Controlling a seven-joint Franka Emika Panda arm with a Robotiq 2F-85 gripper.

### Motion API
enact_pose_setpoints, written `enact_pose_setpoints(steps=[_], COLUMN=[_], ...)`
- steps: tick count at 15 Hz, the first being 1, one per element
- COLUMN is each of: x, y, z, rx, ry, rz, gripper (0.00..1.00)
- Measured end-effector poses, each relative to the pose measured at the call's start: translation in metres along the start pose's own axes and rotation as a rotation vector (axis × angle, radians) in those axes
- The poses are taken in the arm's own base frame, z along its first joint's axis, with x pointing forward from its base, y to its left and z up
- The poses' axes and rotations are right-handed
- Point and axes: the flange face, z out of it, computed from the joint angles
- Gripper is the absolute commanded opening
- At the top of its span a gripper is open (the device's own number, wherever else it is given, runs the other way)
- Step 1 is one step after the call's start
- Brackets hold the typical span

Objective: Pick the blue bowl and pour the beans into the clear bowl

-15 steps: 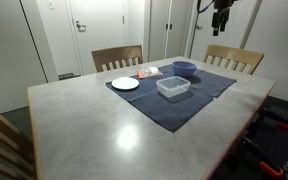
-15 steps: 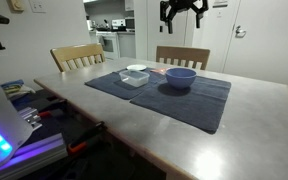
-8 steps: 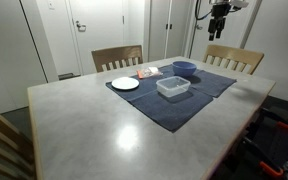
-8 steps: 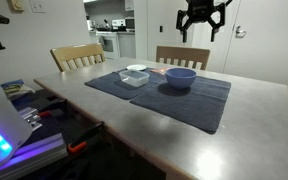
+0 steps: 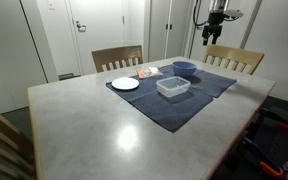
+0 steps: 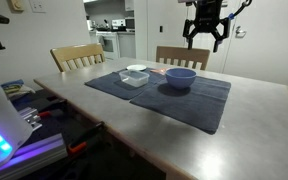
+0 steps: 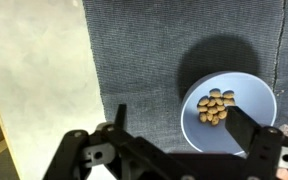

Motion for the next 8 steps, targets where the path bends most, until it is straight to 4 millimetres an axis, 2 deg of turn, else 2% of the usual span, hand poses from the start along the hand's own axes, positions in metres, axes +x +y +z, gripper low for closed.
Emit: enact_pose_setpoints(steps=[8], x=[0.013], y=[-0.017], z=[0.045], rx=[0.014], ry=[-0.018], rz=[0.068], gripper=[1.00])
